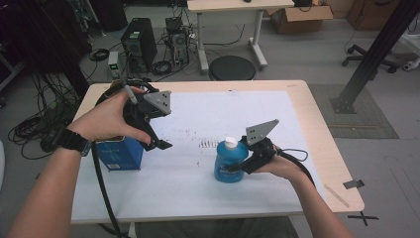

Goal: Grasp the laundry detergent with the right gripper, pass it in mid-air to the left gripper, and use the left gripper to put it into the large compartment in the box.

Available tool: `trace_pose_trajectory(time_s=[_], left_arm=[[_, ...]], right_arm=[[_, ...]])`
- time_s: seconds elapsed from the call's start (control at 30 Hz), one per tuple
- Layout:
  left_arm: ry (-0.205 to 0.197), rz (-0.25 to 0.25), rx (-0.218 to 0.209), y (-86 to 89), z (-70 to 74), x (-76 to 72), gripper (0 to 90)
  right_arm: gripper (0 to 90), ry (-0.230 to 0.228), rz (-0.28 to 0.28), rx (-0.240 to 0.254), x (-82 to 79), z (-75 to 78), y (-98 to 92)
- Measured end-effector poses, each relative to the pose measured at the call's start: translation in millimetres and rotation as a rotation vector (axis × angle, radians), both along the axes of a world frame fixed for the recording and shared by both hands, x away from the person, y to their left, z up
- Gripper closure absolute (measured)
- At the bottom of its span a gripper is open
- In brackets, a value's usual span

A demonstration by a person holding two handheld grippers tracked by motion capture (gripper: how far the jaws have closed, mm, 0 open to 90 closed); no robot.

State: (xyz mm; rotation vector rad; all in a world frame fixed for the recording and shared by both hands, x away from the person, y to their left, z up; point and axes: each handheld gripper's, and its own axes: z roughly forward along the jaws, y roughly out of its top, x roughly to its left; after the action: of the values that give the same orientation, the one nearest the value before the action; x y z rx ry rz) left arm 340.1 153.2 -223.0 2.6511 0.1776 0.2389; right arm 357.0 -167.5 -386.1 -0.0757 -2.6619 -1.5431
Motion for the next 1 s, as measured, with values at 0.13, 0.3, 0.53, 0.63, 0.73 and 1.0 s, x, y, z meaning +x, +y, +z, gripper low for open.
trace_pose_trajectory(time_s=[0.13, 0.3, 0.53, 0.63, 0.73, 1.0], left_arm=[[-0.001, 0.001, 0.001, 0.5, 0.0, -0.3, 4.7], [-0.002, 0.007, -0.002, 0.9, 0.2, -0.7, 4.7], [-0.003, 0.007, -0.002, 1.7, 1.1, -1.5, 4.7], [-0.006, 0.006, -0.006, 2.2, 1.9, -2.0, 4.7], [-0.008, 0.009, -0.011, 1.9, 2.7, -2.3, 4.6], [-0.022, 0.011, -0.013, -3.5, 12.4, -3.3, 3.9]], right_arm=[[40.0, 0.011, 0.009, 0.003, 0.6, -1.8, -1.3], [41.3, -0.002, 0.003, 0.007, -0.5, -1.4, -1.5], [42.9, -0.025, 0.009, -0.004, -1.4, 0.9, -1.2], [43.1, -0.014, 0.003, -0.005, -0.1, 1.7, -0.9], [43.2, -0.013, 0.003, 0.006, 1.3, 5.4, -1.6], [43.2, -0.029, 0.022, 0.023, 7.3, 35.7, 2.6]])
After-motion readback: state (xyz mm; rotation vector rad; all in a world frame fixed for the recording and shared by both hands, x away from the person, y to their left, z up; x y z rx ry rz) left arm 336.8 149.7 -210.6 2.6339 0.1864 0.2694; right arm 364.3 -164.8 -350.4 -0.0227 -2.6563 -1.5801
